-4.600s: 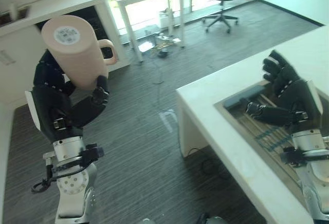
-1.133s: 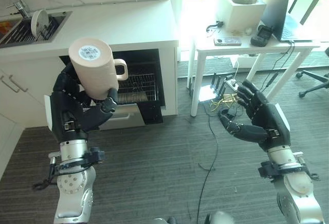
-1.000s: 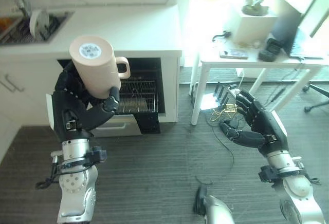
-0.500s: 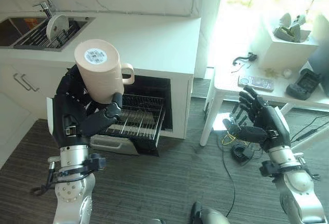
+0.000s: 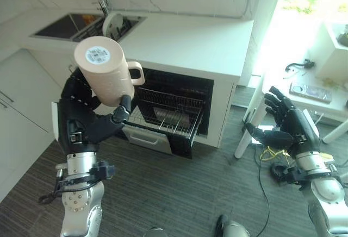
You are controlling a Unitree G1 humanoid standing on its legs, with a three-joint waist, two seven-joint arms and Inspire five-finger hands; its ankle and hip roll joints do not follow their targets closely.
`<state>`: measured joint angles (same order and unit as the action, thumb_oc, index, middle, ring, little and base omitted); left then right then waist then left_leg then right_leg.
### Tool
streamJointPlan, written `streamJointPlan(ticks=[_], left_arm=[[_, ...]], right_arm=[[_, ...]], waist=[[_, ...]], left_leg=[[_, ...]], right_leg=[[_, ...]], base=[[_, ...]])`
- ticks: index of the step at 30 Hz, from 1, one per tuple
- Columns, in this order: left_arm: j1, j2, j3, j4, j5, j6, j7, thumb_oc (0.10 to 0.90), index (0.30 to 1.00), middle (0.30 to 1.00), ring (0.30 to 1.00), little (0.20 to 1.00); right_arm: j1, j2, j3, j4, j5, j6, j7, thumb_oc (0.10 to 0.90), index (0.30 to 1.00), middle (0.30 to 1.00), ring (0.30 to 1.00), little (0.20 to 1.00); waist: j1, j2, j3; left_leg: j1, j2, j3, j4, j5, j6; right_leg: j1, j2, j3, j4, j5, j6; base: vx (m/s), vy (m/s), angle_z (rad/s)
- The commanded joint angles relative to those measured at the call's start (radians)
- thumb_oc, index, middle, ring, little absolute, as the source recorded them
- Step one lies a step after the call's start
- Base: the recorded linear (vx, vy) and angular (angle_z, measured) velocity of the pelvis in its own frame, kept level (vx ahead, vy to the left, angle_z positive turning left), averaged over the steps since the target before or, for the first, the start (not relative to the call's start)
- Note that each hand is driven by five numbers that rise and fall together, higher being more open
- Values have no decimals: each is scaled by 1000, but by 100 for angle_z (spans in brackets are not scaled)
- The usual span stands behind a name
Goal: Place the dishes in the dishwasher.
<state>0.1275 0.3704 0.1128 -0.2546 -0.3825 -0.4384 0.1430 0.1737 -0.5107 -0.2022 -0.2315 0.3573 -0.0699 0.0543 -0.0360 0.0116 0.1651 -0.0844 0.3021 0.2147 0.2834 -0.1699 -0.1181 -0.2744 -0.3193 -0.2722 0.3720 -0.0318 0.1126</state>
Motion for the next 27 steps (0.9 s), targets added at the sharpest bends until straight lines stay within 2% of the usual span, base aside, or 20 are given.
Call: streamJointPlan(ticks=[1,3,5,6,8,11,14,16,17,20,25,27], left_arm=[[-51,72,85,-124,-15,-111,-7,400,300,300,300,300],[-81,83,87,-112,-52,-87,-49,400,300,300,300,300],[-103,78,81,-107,-38,-75,-94,400,300,300,300,300],[-105,79,79,-105,-32,-75,-103,400,300,300,300,300],[-112,83,68,-109,-21,-58,-113,400,300,300,300,300],[-139,101,48,-99,-11,-49,-95,400,300,300,300,300],[-137,113,46,-99,-11,-38,-77,400,300,300,300,300],[-108,108,59,-115,2,-23,-67,400,300,300,300,300],[-104,105,59,-115,6,-22,-69,400,300,300,300,300],[-105,103,53,-109,-7,-13,-92,400,300,300,300,300],[-117,100,42,-96,-44,-15,-112,400,300,300,300,300],[-130,88,22,-87,-88,-12,-102,400,300,300,300,300]], right_arm=[[-77,-7,-57,-110,7,-139,-25,800,900,900,900,900],[-60,6,-73,-109,-11,-147,-50,800,900,900,900,900],[-28,40,-88,-124,0,-156,-56,800,900,900,900,900],[-16,50,-91,-129,-5,-159,-51,800,900,900,900,900],[-1,69,-75,-145,-21,-153,-36,800,900,900,900,900],[-21,74,-56,-136,-25,-147,-41,800,900,900,900,900],[-37,67,-36,-127,-24,-129,-45,800,900,900,900,900],[-45,59,-10,-120,-15,-136,-30,800,900,900,900,900],[-46,58,-6,-119,-12,-140,-33,800,900,900,900,900],[-43,52,6,-116,-1,-148,-65,800,900,900,900,900],[-67,42,15,-100,10,-145,-72,800,900,900,900,900],[-96,29,15,-76,17,-142,-65,800,900,900,900,900]], waist=[[0,-2,-71],[0,-5,-60],[-4,-13,-46],[-7,-14,-44],[-24,-12,-36],[-26,-20,-31],[-10,-35,-33],[11,-48,-37],[11,-51,-38],[-1,-47,-47],[-16,-35,-59],[-21,-33,-60]], left_leg=[[13,-37,19,17,-10,-16],[21,-76,17,17,-23,5],[30,-131,-4,17,-48,40],[32,-144,-11,17,-52,50],[47,-167,-21,17,-73,74],[51,-173,-9,17,-87,80],[66,-173,34,17,-102,84],[97,-169,90,17,-129,87],[101,-172,93,17,-135,90],[102,-173,88,17,-131,98],[105,-153,111,17,-113,85],[133,-146,140,17,-22,46]], right_leg=[[181,4,-32,-72,-101,71],[203,-32,-34,-72,-69,84],[231,-49,-18,-72,-6,84],[233,-48,-13,-72,11,84],[218,-8,-6,-72,50,87],[197,23,-4,-72,20,89],[186,32,-76,-72,-5,89],[178,22,-155,-72,-21,83],[173,26,-153,-72,-18,81],[176,81,-114,-72,-76,55],[190,126,-101,-72,-118,19],[206,153,-85,-72,-147,-13]], base=[[48,530,-11],[73,522,-10],[93,449,31],[103,418,26],[69,330,22],[33,138,-2],[61,28,-35],[116,-93,-84],[118,-123,-68],[135,-213,-47],[157,-286,1],[255,-390,-17]])
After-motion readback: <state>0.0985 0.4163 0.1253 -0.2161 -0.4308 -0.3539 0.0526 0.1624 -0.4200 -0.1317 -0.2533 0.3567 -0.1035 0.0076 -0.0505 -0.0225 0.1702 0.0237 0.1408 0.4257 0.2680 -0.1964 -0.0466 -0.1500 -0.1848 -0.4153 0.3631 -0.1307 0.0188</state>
